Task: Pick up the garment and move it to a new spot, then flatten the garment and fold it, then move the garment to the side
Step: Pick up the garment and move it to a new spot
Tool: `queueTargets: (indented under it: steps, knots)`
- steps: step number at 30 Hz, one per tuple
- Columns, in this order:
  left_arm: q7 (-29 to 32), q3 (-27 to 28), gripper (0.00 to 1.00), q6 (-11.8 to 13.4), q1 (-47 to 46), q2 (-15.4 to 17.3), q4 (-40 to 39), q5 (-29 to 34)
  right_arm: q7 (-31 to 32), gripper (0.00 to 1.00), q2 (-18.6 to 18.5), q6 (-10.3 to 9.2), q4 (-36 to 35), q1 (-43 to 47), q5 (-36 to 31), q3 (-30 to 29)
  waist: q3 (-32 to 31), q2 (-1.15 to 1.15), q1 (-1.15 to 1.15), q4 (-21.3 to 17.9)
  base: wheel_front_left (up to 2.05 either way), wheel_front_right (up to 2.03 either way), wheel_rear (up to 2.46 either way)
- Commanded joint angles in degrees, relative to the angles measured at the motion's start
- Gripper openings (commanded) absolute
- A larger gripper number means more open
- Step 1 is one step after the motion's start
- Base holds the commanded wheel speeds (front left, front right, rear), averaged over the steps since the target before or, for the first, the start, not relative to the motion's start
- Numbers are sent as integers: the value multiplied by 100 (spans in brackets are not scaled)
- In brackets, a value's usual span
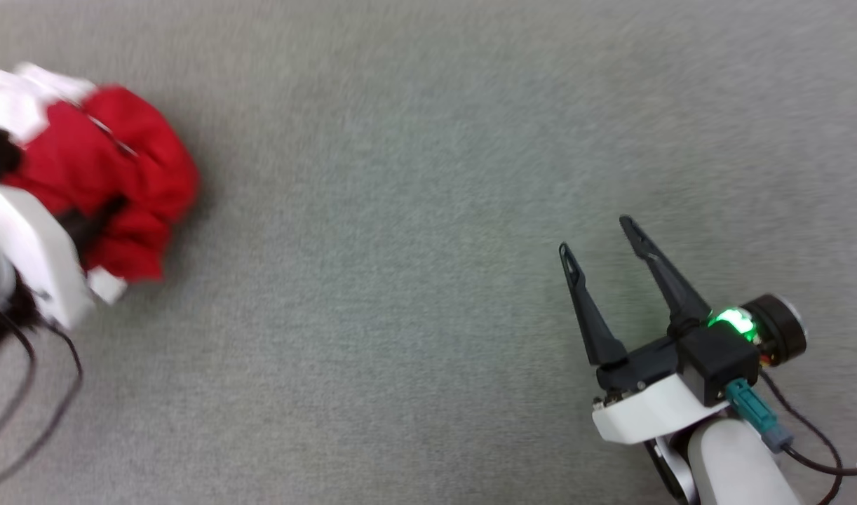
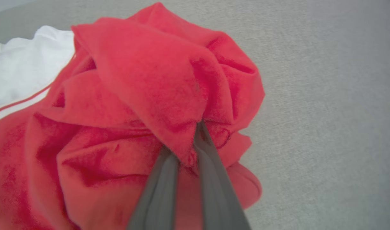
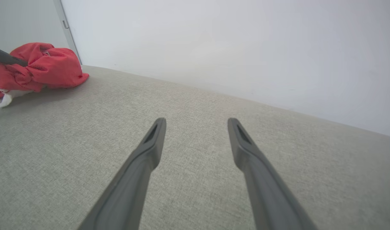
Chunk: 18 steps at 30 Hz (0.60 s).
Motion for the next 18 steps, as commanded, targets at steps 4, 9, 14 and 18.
queueTargets:
  steps: [4, 9, 14, 18]
  knots:
    - [-235, -426, 0, -10, 245, -128, -324, 128, -10, 100, -5, -4, 35, 206, 142, 11, -599, 0, 0, -394, 0, 0, 0]
    - [-499, -916, 0, -8, 388, -813, -562, 405, -10, 100, -5, -4, 3, 359, 286, -136, -913, 0, 0, -585, 0, 0, 0]
    - [-819, -1190, 0, 155, 450, -1735, -543, 648, -11, 100, -4, -4, -27, 418, 303, -293, -1043, 0, 0, -788, 0, 0, 0]
    - [-928, -1450, 0, 254, 282, -2446, -279, 920, -11, 100, -3, -4, -66, 412, 252, -346, -1015, 0, 0, -1016, 0, 0, 0]
